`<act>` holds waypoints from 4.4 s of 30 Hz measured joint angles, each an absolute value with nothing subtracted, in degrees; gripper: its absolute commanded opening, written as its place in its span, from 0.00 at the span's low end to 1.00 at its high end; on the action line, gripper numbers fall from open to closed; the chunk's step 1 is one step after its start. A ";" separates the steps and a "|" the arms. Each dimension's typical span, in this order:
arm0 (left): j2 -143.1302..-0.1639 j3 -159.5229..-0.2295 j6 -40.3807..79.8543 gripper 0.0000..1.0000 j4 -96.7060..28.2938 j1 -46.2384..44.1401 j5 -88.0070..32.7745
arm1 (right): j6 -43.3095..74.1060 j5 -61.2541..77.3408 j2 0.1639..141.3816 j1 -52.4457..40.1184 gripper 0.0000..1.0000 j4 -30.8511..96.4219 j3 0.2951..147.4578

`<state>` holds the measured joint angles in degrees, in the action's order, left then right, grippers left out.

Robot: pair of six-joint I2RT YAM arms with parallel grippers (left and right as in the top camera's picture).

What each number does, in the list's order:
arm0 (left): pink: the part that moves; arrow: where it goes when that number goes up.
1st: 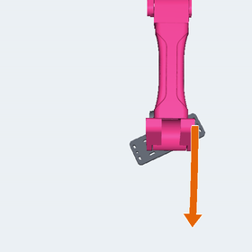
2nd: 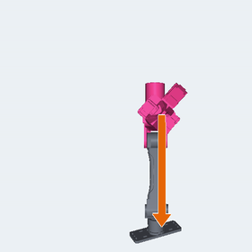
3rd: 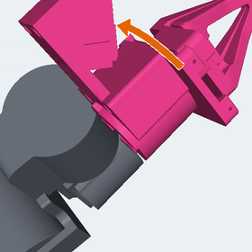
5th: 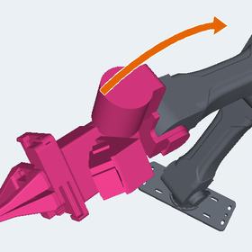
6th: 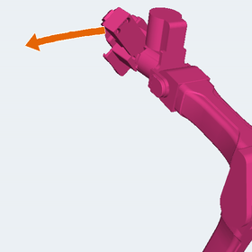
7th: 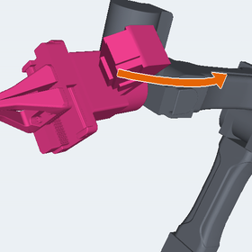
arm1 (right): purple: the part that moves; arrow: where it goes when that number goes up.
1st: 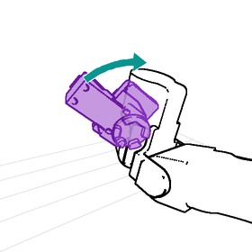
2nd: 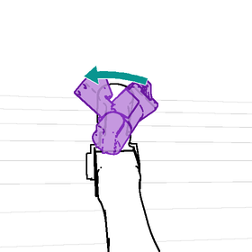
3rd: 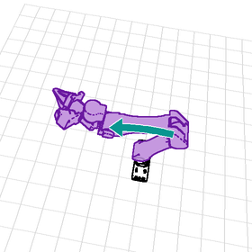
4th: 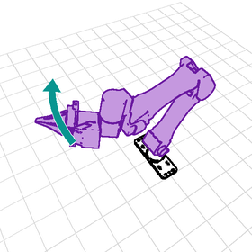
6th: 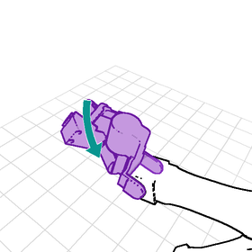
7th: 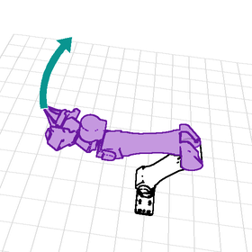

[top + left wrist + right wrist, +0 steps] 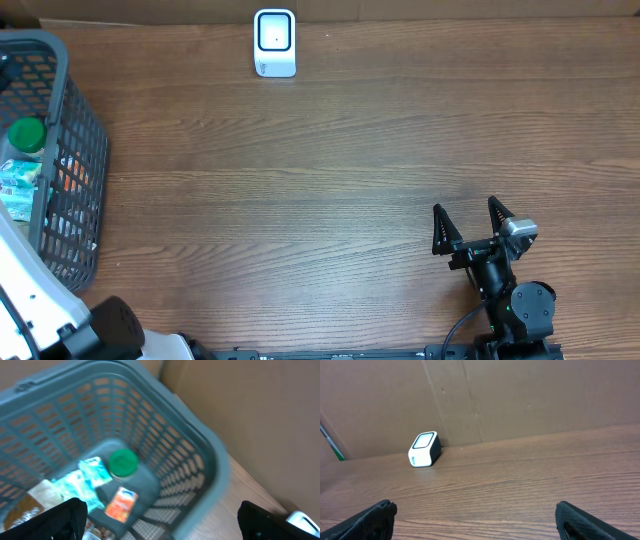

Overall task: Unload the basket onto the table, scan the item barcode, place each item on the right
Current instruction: 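Swing the left gripper over the basket and reach down to the green-lidded jar, then grasp the green-lidded jar with the left gripper and place it on the table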

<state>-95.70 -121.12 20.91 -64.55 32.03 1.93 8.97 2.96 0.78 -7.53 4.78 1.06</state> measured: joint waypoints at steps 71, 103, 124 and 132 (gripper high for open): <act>-133.21 -123.59 -4.45 0.54 -57.82 37.12 -0.45 | 8.97 2.94 0.78 -7.53 1.00 4.78 1.06; -102.35 -137.88 6.28 0.54 -78.70 10.50 -16.56 | 8.97 2.94 0.78 -7.53 1.00 4.75 1.06; -131.79 -137.27 -9.93 0.54 -86.83 -23.38 -16.93 | 8.97 2.96 0.78 -7.53 1.00 4.80 1.06; -141.25 -137.21 -10.94 0.52 -82.85 -29.47 -15.25 | 8.99 2.96 0.78 -7.53 1.00 4.82 1.06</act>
<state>-141.25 -137.21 -10.94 -82.85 -29.47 -15.25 8.99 2.96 0.78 -7.53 4.82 1.06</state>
